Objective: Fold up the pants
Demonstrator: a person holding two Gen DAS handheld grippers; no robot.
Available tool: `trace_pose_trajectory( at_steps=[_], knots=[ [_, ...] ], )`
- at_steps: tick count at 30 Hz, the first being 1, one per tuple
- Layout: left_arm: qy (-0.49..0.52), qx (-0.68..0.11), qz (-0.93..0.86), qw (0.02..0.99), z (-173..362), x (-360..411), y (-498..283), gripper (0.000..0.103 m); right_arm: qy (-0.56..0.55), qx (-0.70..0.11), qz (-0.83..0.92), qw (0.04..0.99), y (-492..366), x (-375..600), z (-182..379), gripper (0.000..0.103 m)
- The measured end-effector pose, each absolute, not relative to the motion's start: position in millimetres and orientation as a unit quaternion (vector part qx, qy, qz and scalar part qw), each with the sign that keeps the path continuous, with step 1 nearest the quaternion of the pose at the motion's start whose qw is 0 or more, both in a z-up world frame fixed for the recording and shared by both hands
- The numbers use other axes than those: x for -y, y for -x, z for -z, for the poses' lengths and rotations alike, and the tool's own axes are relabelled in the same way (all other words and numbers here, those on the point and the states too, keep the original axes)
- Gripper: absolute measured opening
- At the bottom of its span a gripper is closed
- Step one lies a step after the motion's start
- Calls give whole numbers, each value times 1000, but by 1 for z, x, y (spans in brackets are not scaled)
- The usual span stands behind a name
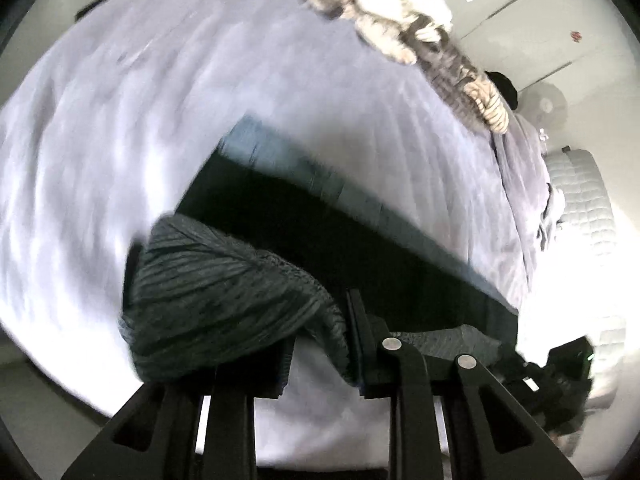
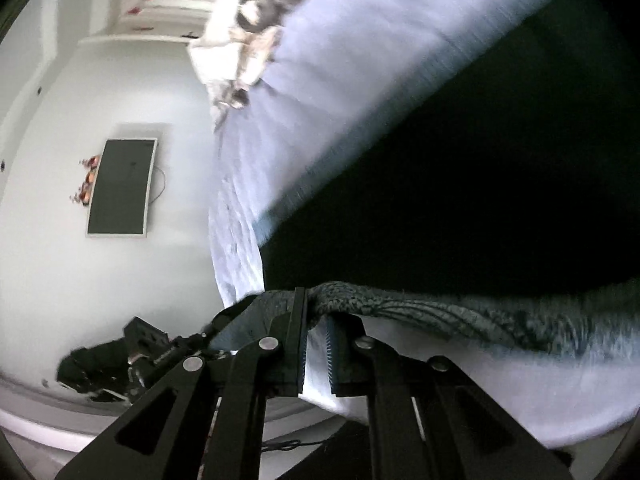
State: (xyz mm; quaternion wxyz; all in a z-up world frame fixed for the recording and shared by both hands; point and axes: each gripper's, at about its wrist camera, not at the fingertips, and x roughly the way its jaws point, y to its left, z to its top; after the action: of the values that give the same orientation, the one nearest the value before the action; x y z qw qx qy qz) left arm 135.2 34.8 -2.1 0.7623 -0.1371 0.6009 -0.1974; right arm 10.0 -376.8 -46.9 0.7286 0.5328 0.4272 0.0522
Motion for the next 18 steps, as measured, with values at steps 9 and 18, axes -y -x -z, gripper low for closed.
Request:
trace_pose_trajectory(
  at_steps=[9, 18],
  knots=[
    [56, -592, 135, 793, 68, -8, -241, 78, -473, -497, -6, 727, -136, 403, 97, 11],
    [-5, -600, 102, 793, 72, -24, -273, 78, -478, -514, 48, 710, -143, 407, 120, 67]
  ],
)
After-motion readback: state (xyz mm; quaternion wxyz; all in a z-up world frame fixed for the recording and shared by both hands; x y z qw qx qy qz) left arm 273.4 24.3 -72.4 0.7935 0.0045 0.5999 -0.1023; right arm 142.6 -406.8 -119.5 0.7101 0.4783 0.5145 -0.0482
